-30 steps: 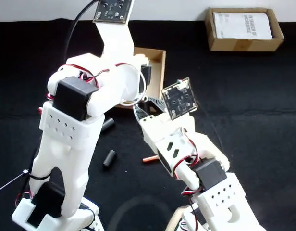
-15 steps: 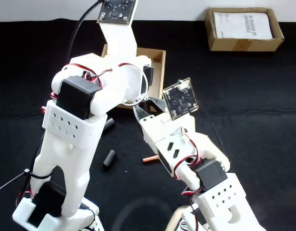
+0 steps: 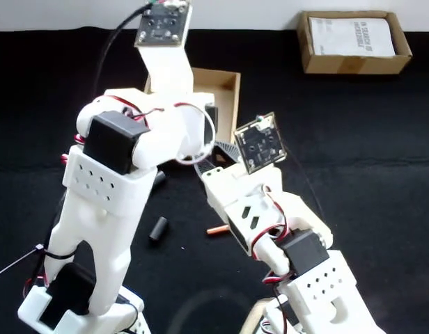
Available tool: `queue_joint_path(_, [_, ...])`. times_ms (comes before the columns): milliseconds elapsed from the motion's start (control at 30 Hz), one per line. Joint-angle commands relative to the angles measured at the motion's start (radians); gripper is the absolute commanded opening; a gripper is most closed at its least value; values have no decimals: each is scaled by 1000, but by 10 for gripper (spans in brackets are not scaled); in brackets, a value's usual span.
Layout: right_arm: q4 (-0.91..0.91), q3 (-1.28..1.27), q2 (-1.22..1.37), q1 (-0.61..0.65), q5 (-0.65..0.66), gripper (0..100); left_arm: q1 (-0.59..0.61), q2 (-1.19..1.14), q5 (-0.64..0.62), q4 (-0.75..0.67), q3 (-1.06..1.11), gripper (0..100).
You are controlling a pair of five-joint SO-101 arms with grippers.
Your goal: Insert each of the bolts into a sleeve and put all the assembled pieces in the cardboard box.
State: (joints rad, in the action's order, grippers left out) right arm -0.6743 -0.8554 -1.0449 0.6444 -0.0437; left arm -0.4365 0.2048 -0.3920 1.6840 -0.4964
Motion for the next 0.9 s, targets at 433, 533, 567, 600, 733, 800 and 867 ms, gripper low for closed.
queue_joint_path(433, [15,74,-1,-18,2,6,-47,166,89,74,51,328])
queue_joint_path(533, [15,74,-1,-33,2,6,-48,236,112,71,127,355])
queue_joint_path(567, [15,74,-1,-41,2,6,-45,257,129,71,151,347])
queue_joint_path(600, [15,74,-1,-47,2,6,-44,278,141,71,174,336])
queue_joint_path(733, [15,74,2,-71,2,6,-5,378,169,71,229,287])
queue_joint_path(800, [15,74,7,-85,2,6,19,429,187,69,248,263])
queue_joint_path(867, [15,87,12,-96,17,6,58,476,207,71,274,232])
